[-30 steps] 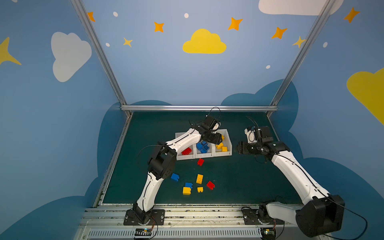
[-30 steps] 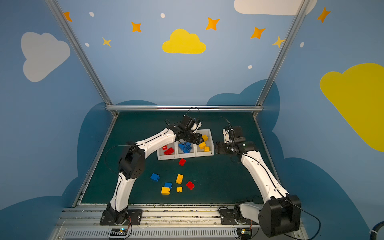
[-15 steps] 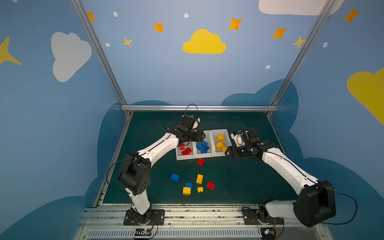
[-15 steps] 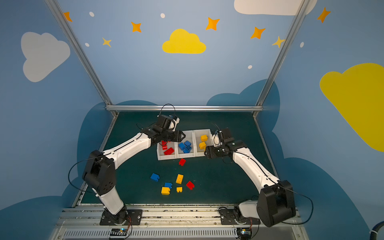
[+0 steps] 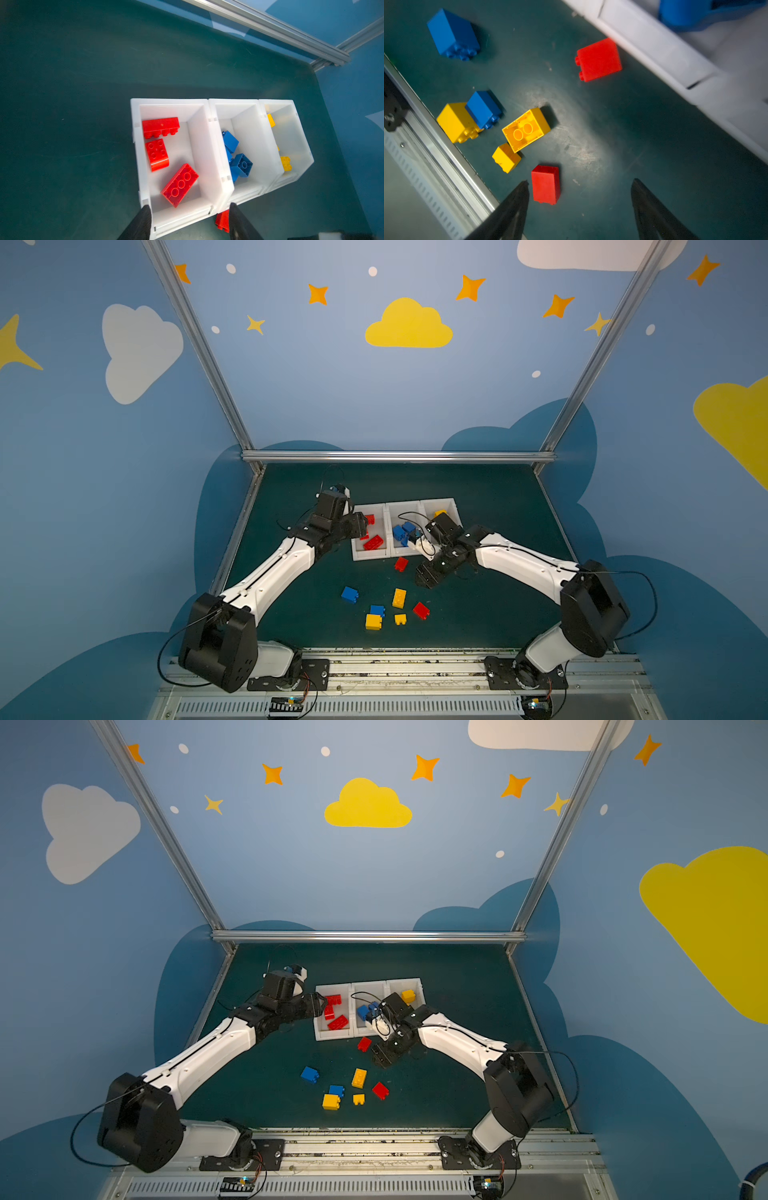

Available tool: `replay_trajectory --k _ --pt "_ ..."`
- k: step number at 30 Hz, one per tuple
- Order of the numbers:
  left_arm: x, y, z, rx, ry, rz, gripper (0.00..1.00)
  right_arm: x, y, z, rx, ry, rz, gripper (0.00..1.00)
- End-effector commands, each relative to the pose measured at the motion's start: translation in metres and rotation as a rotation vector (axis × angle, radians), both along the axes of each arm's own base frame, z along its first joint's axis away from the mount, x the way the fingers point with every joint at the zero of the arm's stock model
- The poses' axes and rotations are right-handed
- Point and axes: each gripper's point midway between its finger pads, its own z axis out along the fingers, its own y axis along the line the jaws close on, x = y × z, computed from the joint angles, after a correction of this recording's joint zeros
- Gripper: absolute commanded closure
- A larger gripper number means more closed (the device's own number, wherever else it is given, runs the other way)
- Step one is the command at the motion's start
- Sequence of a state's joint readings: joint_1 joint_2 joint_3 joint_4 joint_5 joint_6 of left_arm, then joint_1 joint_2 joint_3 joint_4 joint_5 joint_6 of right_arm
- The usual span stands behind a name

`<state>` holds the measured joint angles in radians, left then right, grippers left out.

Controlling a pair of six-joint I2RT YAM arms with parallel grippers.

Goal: Sort the legos into containers by color
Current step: 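Draw the left gripper back while the right gripper moves to the pile, then close the right gripper on a yellow brick in the pile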

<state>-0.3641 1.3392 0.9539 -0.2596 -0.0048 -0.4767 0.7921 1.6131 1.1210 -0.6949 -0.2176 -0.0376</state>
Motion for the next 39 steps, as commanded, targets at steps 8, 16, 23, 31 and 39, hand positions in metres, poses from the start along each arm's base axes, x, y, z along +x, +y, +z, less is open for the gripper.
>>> replay_trajectory --k 8,16,23,31,39 --pt "-0.026 0.033 -0.010 -0.018 -0.001 0.129 0.40 -0.036 0.031 -0.025 -0.180 0.009 0.231 0.22" --pt "-0.037 0.044 -0.016 -0.024 -0.001 0.167 0.39 -0.049 0.046 -0.041 -0.241 0.002 0.312 0.22" --pt "-0.039 0.048 -0.017 -0.026 0.001 0.181 0.39 -0.040 0.047 -0.055 -0.325 -0.043 0.288 0.24" --pt "-0.041 0.050 -0.021 -0.027 0.011 0.189 0.38 -0.036 0.058 -0.059 -0.318 -0.054 0.274 0.29" --pt "-0.045 0.053 -0.023 -0.031 0.011 0.202 0.38 -0.031 0.057 -0.062 -0.334 -0.053 0.252 0.41"
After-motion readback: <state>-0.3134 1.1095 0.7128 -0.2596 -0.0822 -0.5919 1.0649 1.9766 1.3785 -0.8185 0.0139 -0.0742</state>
